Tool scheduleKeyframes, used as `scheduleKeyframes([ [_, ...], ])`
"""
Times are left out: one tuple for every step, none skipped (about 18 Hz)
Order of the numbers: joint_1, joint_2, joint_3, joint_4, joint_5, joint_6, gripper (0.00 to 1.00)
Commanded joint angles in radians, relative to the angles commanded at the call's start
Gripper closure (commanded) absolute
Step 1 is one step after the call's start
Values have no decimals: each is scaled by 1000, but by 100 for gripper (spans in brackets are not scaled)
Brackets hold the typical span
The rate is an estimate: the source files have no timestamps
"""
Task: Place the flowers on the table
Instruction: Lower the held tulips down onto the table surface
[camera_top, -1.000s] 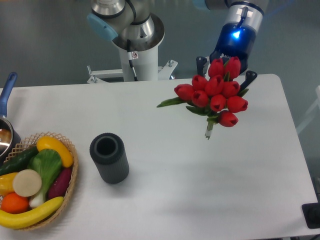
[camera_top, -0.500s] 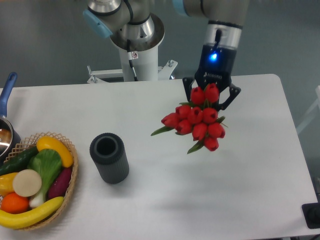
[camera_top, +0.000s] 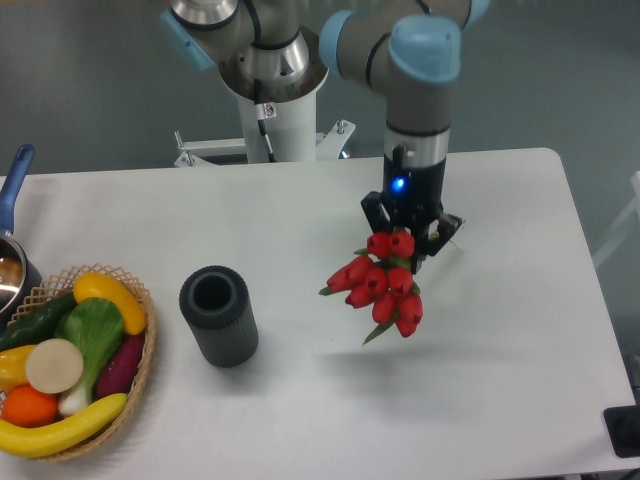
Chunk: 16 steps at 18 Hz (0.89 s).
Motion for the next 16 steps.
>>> scheduleKeyframes([
  [-15, -23, 0, 3, 26, 0, 64],
  [-22, -40, 8, 2, 39, 0, 64],
  [-22, -60, 9, 2, 39, 2, 64],
  [-28, -81, 11, 5, 39, 0, 64],
  [-37, -95, 11, 8, 34, 0, 64],
  [-40, -108, 14, 8, 30, 0, 64],
  [-40, -121, 18, 8, 28, 0, 64],
  [-40, -140, 24, 9, 28, -2, 64],
  [-42, -149, 28, 8, 28, -2, 64],
  [-42, -158, 31, 9, 28, -2, 64],
  [-43, -163, 32, 9, 28, -2, 63],
  [-43, -172, 37, 9, 28, -2, 63],
  [-43, -177, 47, 9, 28, -2, 62],
  [-43, -184, 57, 9, 28, 0, 53],
  [-43, -187, 64, 12, 28, 2, 37],
  [-43, -189, 72, 11, 28, 0, 31],
])
